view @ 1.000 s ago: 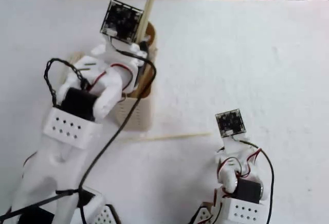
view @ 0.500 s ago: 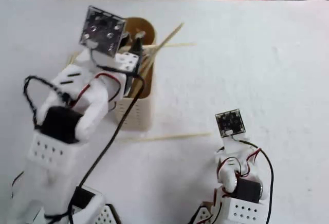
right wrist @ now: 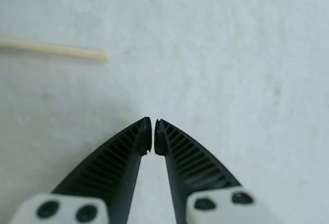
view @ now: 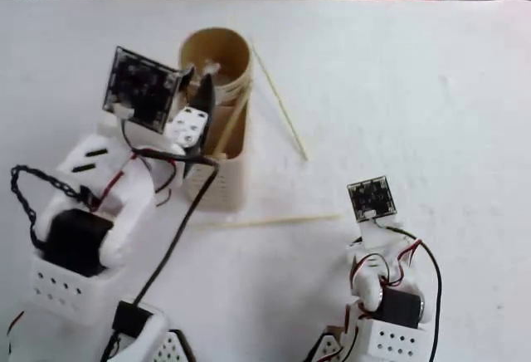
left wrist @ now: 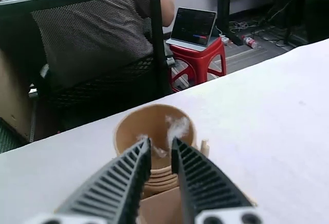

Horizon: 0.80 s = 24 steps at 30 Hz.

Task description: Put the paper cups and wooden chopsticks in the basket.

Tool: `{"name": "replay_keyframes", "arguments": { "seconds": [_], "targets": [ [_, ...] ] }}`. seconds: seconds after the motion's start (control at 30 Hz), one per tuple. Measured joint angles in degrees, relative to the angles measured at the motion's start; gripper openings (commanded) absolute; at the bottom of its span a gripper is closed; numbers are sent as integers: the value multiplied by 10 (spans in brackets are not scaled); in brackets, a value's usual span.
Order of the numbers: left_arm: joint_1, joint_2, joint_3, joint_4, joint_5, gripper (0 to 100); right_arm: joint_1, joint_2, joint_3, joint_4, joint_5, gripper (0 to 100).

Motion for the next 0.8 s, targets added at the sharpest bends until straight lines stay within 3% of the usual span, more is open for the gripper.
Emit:
{"name": "replay_keyframes", "arguments": {
  "seconds": [0.23, 0.4, 0.57, 0.8],
  "targets": [
    [-181, 10, 20, 0, 7, 84, 0, 0, 0, 0, 0, 24],
    [-292, 143, 44, -13, 1, 84, 0, 0, 0, 0, 0, 24],
    [-289, 371, 16, 5, -25, 84, 0, 0, 0, 0, 0, 24],
    [-285, 657, -153, 87, -49, 83, 0, 0, 0, 0, 0, 24]
  ]
}}
